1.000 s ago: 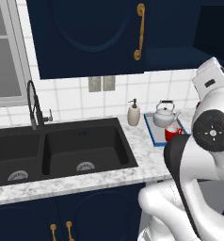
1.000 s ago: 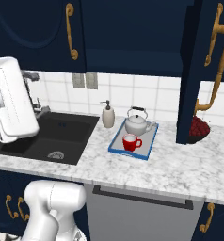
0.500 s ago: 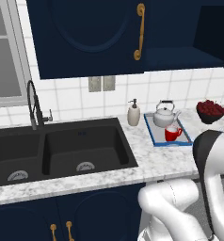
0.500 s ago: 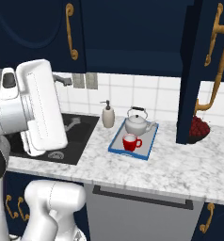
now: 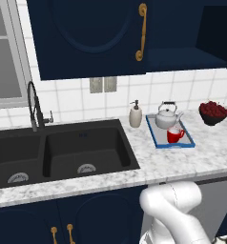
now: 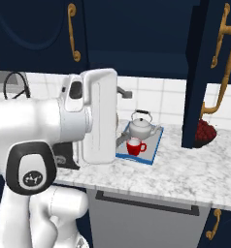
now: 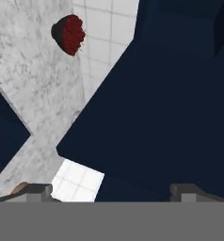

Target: Pick the kettle from the counter and place it on the tray. Then pick the mug from the cabinet and place it on the tray. Then close the cabinet doors.

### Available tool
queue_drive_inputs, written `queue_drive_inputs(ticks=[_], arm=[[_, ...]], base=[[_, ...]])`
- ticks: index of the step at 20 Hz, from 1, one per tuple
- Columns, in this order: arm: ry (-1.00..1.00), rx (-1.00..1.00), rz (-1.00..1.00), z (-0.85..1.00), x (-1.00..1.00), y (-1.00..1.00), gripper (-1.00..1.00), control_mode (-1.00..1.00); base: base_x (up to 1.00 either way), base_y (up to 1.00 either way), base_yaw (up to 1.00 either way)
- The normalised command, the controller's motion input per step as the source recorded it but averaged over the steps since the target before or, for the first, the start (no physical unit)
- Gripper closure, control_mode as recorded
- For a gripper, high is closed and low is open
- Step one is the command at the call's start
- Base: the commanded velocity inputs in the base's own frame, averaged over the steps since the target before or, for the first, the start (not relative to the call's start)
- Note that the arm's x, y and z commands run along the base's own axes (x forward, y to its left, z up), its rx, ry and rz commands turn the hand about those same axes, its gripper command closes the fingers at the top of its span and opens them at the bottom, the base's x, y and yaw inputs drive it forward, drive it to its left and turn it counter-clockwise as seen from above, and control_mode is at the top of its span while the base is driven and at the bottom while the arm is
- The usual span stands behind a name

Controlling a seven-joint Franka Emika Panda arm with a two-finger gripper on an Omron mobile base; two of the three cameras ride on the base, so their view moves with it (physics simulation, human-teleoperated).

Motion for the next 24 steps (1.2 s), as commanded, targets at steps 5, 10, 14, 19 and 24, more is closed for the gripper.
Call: queue_drive_inputs(ticks=[5, 10, 14, 19, 24], arm=[[-0.06, 0.26, -0.01, 0.12, -0.23, -0.67, -1.00, -1.00], [-0.07, 0.13, -0.02, 0.08, -0.21, -0.62, -1.00, -1.00], [-0.13, 0.05, 0.00, 0.01, -0.24, -0.60, -1.00, -1.00], [-0.05, 0.00, 0.00, 0.00, -0.10, -0.56, -1.00, -1.00], [0.00, -0.01, -0.02, -0.01, 0.08, -0.47, -1.00, -1.00]], base=[[0.00, 0.00, 0.00], [0.00, 0.00, 0.00], [0.00, 0.00, 0.00], [0.00, 0.00, 0.00], [0.00, 0.00, 0.00]])
